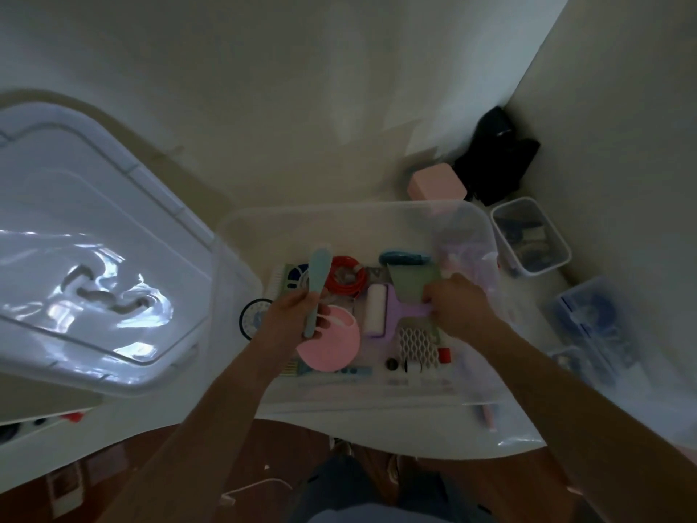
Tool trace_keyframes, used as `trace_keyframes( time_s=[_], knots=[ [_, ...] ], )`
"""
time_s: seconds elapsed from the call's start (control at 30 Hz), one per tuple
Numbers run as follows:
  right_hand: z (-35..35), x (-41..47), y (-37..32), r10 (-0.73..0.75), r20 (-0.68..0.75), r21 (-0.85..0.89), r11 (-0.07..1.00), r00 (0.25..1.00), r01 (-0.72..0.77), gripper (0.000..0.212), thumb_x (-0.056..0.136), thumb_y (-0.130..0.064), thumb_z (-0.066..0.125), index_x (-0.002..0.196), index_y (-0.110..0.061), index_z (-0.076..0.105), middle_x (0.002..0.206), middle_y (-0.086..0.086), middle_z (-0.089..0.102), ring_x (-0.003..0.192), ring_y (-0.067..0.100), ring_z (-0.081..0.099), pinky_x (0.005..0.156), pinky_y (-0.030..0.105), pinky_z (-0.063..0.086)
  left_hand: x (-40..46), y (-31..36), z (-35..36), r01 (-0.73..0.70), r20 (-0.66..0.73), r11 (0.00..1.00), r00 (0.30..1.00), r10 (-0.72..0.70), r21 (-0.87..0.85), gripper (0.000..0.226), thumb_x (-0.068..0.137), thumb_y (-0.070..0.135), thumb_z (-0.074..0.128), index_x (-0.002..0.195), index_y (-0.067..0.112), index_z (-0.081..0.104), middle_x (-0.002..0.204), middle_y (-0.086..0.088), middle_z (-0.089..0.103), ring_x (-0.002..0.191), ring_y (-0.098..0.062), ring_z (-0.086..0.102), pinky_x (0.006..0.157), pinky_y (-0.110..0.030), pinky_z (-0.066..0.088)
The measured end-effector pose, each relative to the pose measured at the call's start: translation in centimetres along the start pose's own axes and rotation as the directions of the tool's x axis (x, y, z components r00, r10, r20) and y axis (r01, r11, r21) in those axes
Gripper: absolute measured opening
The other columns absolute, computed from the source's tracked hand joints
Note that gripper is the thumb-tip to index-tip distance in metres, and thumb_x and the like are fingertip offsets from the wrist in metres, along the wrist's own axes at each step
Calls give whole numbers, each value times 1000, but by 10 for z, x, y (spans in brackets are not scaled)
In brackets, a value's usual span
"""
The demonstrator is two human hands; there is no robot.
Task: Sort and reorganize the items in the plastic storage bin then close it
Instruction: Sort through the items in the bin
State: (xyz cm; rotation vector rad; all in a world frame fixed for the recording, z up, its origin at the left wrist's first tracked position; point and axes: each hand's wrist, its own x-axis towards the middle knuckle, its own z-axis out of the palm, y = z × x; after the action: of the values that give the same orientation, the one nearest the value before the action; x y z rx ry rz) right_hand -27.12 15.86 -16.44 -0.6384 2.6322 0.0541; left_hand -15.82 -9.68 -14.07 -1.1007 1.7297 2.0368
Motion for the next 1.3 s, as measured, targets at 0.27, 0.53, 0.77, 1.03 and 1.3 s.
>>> trace_keyframes(
  time_s=[0.27, 0.53, 0.77, 1.03, 1.3],
  knots=[
    [-16, -20, -3, 53, 170, 170, 982, 984, -82, 13, 86, -28, 68, 93, -22, 58, 87, -3, 62, 72, 10, 57, 59, 17, 40, -15, 13, -11, -40, -113, 998, 993, 34, -56, 21, 100, 18, 57, 86, 7, 69, 78, -13, 69, 75, -26, 64, 75, -42, 51],
    [23, -17, -14, -10, 557, 134, 988, 831, -78, 33, 75, -35, 77, 101, -17, 68, 88, -1, 63, 81, 17, 62, 71, 26, 50, -12, 18, -22, -11, -118, 986, 993, -9, -169, 19, 100, 18, 59, 103, 1, 66, 82, -14, 70, 77, -27, 64, 78, -42, 53],
    [6, 7, -40, 1, 221, 92, 996, 975, -21, 35, 87, -32, 64, 118, -14, 62, 107, 6, 64, 105, 26, 63, 82, 33, 52, -12, 14, -22, 27, -77, 979, 996, -43, -201, 14, 100, 16, 57, 105, 4, 62, 93, -13, 76, 80, -25, 69, 83, -43, 57],
    [63, 68, -71, -106, -93, 18, 994, 990, 108, 43, 80, -8, 64, 122, -5, 57, 113, 16, 62, 105, 36, 58, 87, 41, 48, -7, 4, -15, 41, -74, 986, 996, -54, -162, 20, 102, 13, 54, 111, 0, 65, 93, -11, 77, 76, -24, 69, 81, -40, 59],
    [73, 81, -68, -168, -85, 37, 984, 982, 172, 20, 86, -20, 62, 104, -16, 70, 114, 9, 60, 111, 32, 54, 90, 38, 48, -8, -6, -14, 56, -61, 989, 996, -65, -138, 21, 102, 14, 54, 119, 3, 61, 107, -20, 74, 91, -33, 66, 93, -50, 54]
  ],
)
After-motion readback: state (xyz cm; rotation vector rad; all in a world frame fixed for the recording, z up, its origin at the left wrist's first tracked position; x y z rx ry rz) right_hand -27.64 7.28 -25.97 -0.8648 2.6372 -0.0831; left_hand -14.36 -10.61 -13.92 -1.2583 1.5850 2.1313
